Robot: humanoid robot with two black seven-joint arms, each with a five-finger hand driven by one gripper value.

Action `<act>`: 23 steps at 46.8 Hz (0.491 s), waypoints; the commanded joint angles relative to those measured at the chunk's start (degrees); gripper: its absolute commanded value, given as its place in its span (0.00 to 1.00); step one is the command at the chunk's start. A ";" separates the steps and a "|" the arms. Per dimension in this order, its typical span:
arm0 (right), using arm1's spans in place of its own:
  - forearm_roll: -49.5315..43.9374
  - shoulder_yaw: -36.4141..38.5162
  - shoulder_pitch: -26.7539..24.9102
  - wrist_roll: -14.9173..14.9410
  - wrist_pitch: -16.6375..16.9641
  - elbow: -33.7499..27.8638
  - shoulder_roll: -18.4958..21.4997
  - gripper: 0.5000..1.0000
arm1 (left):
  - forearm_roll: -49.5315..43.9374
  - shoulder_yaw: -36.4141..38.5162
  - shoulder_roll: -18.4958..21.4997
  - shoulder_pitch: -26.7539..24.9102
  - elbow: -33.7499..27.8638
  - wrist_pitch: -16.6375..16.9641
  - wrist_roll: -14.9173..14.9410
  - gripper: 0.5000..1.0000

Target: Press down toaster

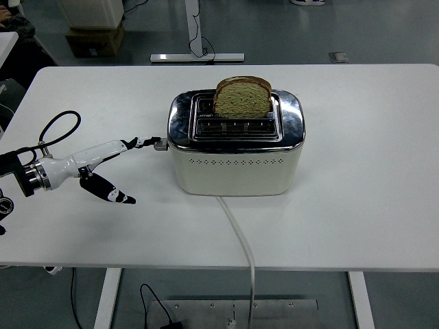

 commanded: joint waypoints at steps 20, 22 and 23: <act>-0.08 0.00 0.00 0.00 0.00 -0.07 0.00 1.00 | 1.68 0.06 0.00 0.23 -0.08 0.09 0.00 1.00; 0.00 0.00 0.00 0.00 0.00 0.01 0.00 1.00 | 1.68 0.06 -0.09 0.32 -0.08 0.09 0.00 1.00; 0.00 0.00 0.00 0.00 0.00 -0.07 0.00 1.00 | 1.68 0.06 -0.09 0.32 0.00 0.09 0.00 1.00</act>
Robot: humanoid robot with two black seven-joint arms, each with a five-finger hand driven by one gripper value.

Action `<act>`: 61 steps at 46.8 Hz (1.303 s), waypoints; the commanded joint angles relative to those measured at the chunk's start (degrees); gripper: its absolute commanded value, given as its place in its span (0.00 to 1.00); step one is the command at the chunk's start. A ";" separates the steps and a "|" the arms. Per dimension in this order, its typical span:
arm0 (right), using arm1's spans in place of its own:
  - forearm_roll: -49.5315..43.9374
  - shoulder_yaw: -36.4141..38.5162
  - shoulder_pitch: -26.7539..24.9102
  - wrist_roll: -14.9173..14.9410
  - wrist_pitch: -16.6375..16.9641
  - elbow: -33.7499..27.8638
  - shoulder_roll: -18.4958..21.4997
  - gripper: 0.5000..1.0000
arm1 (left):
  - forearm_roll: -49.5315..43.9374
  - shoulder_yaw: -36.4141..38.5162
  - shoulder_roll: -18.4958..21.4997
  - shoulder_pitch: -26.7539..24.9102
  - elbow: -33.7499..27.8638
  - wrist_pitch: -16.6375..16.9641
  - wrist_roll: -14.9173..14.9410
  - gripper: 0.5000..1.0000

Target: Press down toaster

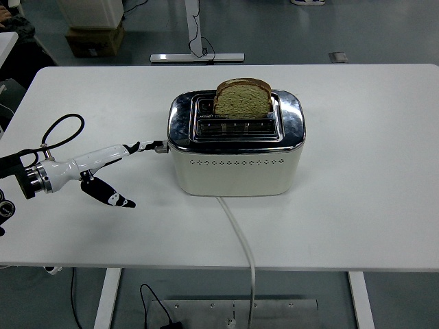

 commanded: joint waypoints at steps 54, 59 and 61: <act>0.01 0.00 0.00 0.00 0.00 -0.07 0.00 1.00 | 0.00 3.24 -3.39 0.79 5.27 2.02 0.26 1.00; 0.01 0.00 0.00 0.00 0.00 0.02 0.00 1.00 | 0.00 3.42 -3.56 0.79 6.06 2.19 0.26 1.00; 0.01 0.00 0.00 0.00 0.00 0.02 0.00 1.00 | 0.00 3.42 -3.56 0.79 6.50 2.19 0.26 1.00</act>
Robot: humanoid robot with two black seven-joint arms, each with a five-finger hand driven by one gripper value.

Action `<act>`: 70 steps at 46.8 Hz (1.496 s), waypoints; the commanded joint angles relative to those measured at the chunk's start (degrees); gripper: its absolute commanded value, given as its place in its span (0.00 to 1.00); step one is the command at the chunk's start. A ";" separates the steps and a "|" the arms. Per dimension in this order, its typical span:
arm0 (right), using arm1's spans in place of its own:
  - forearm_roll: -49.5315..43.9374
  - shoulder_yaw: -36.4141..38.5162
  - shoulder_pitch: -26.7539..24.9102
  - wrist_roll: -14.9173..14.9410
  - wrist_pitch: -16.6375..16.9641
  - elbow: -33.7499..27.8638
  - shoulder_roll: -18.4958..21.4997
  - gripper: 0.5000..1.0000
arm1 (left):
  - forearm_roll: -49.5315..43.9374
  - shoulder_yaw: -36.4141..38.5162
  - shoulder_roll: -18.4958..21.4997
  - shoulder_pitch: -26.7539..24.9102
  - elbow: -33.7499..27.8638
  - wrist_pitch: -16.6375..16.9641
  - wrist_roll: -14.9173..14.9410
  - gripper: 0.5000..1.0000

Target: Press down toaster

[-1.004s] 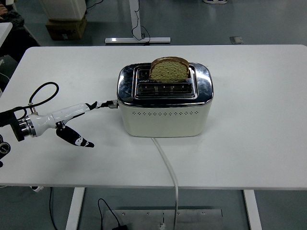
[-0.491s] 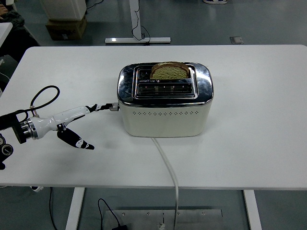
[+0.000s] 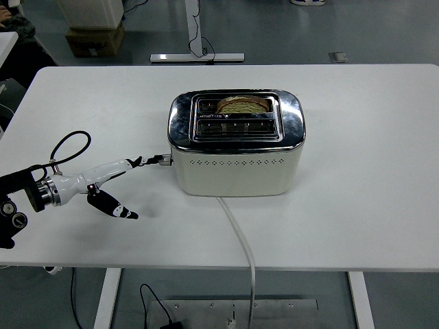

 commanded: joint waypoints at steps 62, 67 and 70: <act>0.00 0.00 0.00 0.00 0.00 -0.04 0.00 1.00 | -55.09 -5.26 1.56 -2.88 5.96 -5.42 0.18 1.00; 0.00 0.00 0.00 0.00 0.00 0.04 0.00 1.00 | -57.82 -5.26 0.95 -3.32 6.05 -4.63 0.18 1.00; 0.00 0.00 0.00 0.00 0.00 0.04 0.00 1.00 | -60.89 -5.35 -0.10 -3.32 6.05 -4.27 0.27 1.00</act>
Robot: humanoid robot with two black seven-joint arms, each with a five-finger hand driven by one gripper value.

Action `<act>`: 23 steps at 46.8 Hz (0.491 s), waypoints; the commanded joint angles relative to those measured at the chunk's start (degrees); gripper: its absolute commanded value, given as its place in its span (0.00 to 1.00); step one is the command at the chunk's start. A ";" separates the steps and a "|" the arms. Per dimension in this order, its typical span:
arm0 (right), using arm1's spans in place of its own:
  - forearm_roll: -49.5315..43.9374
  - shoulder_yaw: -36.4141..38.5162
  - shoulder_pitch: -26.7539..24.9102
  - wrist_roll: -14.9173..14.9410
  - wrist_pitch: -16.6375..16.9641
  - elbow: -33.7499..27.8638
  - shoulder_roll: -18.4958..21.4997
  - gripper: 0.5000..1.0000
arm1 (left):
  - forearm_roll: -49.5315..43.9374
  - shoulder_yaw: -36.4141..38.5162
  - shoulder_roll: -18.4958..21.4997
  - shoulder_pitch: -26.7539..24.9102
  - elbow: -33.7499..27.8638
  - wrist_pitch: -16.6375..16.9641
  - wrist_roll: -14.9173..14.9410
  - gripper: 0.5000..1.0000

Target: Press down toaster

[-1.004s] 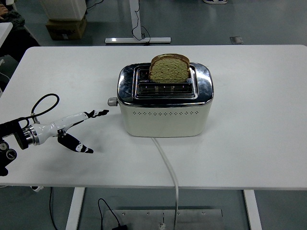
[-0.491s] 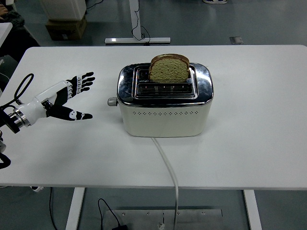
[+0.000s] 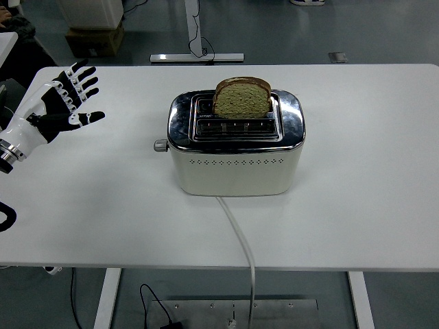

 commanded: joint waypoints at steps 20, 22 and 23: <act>0.01 0.00 0.00 0.00 0.00 0.02 0.00 1.00 | -15.13 -0.15 -8.06 -2.82 3.95 7.25 -0.20 1.00; 0.01 0.00 0.00 0.00 0.00 0.02 0.00 1.00 | -15.39 -0.15 -8.93 -2.82 4.83 7.52 -0.20 1.00; 0.01 0.00 0.00 0.00 0.00 0.02 0.00 1.00 | -15.74 -0.15 -9.37 -2.82 5.44 7.52 -0.29 1.00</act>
